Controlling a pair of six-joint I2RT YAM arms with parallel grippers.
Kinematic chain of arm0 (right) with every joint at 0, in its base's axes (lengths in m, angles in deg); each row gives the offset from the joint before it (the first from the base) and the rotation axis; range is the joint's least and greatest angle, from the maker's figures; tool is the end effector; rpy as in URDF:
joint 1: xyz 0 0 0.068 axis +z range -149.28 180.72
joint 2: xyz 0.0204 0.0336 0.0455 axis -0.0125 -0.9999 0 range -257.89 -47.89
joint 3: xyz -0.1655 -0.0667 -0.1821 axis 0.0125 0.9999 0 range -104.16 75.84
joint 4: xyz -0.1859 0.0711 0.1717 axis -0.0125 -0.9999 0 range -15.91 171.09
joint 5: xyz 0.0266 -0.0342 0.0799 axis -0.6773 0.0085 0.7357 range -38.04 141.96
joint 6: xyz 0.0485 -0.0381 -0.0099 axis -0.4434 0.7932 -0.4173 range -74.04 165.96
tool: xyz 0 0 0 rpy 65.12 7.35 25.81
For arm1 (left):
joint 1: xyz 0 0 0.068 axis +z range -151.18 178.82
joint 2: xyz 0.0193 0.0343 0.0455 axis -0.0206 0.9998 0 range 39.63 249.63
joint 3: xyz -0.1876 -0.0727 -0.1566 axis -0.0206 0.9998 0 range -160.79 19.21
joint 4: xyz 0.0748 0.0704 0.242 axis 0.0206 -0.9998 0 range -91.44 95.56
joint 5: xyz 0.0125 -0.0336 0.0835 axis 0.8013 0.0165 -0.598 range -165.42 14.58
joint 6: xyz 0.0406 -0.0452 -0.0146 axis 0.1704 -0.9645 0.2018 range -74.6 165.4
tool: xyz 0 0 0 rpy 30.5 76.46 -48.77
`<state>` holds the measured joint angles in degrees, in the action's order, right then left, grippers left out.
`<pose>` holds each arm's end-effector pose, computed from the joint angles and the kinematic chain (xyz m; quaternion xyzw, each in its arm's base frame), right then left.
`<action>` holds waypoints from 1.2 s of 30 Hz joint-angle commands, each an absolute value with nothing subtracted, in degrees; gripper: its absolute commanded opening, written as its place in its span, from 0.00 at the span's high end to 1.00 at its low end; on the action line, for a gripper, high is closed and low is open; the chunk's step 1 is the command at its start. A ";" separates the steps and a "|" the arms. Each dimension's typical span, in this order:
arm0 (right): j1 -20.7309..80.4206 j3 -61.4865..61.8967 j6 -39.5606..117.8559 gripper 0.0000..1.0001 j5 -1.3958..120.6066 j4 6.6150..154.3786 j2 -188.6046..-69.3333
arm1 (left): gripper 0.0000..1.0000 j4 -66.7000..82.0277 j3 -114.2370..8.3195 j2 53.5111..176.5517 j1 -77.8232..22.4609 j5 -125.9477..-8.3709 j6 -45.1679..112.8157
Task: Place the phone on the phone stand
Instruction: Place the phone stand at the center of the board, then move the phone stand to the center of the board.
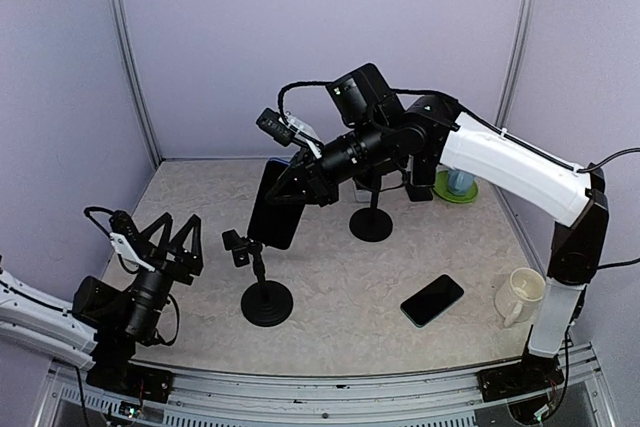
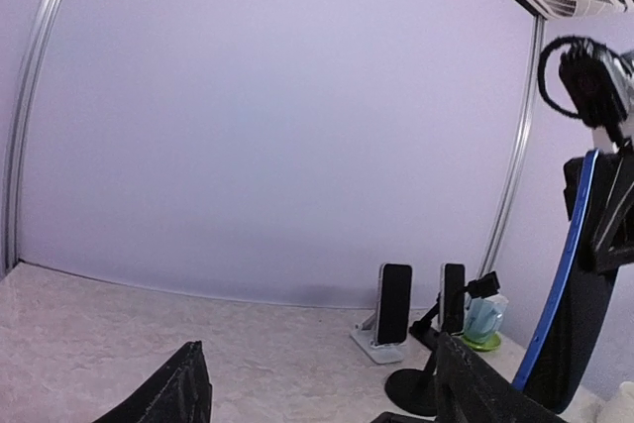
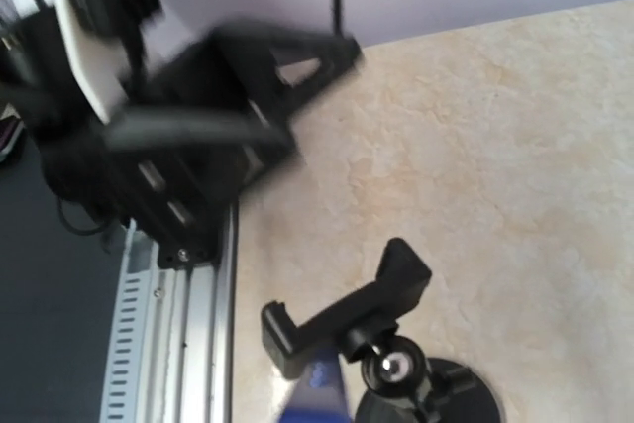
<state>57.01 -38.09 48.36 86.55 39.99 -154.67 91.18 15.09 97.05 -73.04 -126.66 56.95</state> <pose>0.2117 0.3660 0.3755 -0.5348 0.6663 0.4372 0.2810 0.0886 -0.1508 0.2139 0.0066 0.5768 -0.2164 0.7877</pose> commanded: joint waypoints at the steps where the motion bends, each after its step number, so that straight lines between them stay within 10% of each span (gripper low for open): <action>1: 57.25 -35.65 48.62 1.00 84.76 43.24 -149.83 | 0.25 70.96 15.22 82.54 -73.40 -123.14 47.17; 11: 56.02 -21.50 46.84 1.00 81.86 50.50 -139.86 | 0.36 43.00 13.95 68.44 -73.44 -105.89 33.36; 36: 53.61 -8.29 45.70 1.00 80.53 55.52 -129.85 | 0.64 36.60 4.60 81.04 -71.16 -99.03 28.39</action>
